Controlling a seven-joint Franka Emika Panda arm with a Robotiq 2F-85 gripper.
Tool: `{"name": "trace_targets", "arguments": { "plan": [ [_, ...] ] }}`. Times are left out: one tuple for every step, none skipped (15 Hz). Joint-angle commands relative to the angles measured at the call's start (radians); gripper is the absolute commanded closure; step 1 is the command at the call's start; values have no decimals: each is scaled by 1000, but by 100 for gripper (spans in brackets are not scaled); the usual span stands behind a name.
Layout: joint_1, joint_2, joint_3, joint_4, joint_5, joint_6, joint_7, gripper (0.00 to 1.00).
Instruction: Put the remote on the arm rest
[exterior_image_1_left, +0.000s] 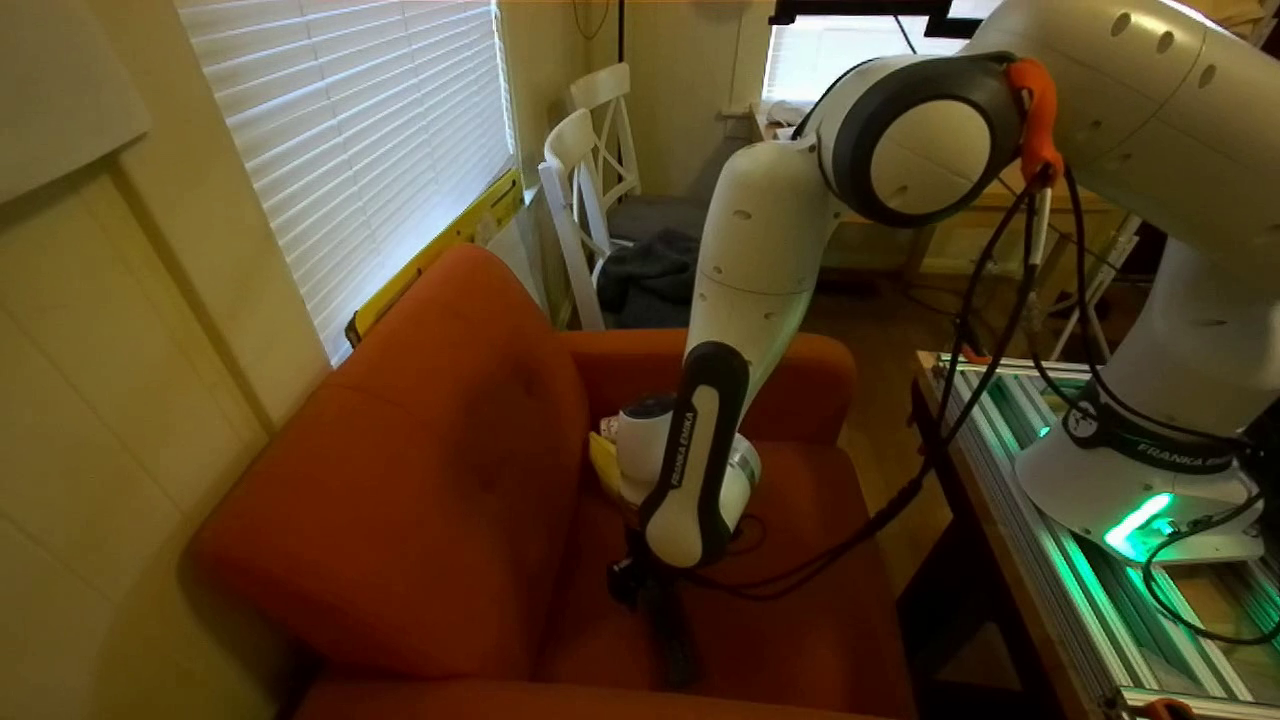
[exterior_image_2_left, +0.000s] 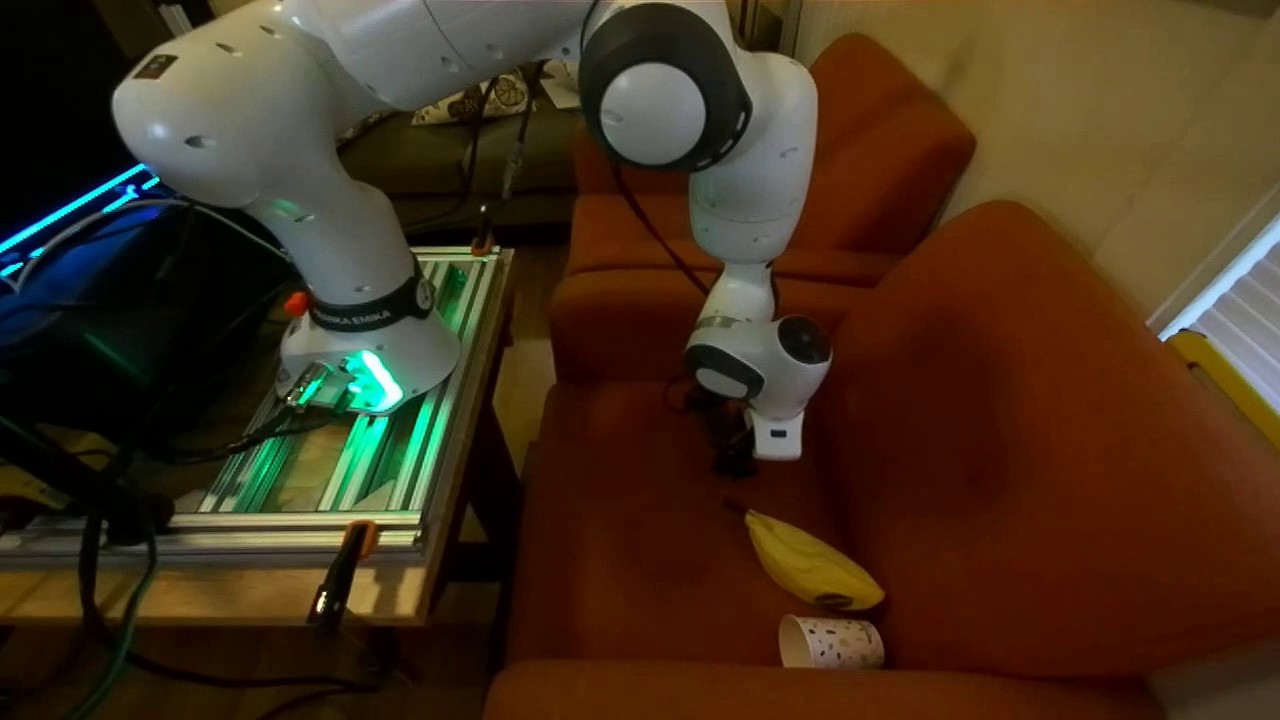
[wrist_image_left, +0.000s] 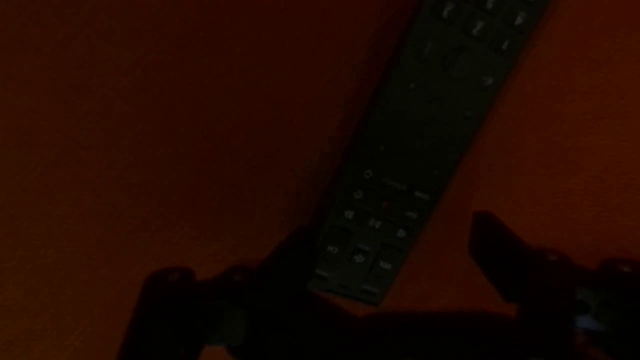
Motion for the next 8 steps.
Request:
{"name": "trace_targets", "arguments": {
  "plan": [
    [16, 35, -2, 58, 26, -41, -23, 2],
    [22, 34, -6, 60, 27, -47, -19, 0],
    [23, 38, -5, 68, 27, -55, -20, 0],
    [31, 42, -10, 78, 26, -69, -16, 0],
    [35, 45, -12, 84, 25, -80, -16, 0],
    [41, 49, -16, 92, 25, -98, -13, 0],
    [44, 52, -19, 100, 25, -116, -12, 0],
    [50, 54, -25, 107, 25, -135, -9, 3]
  ]
}}
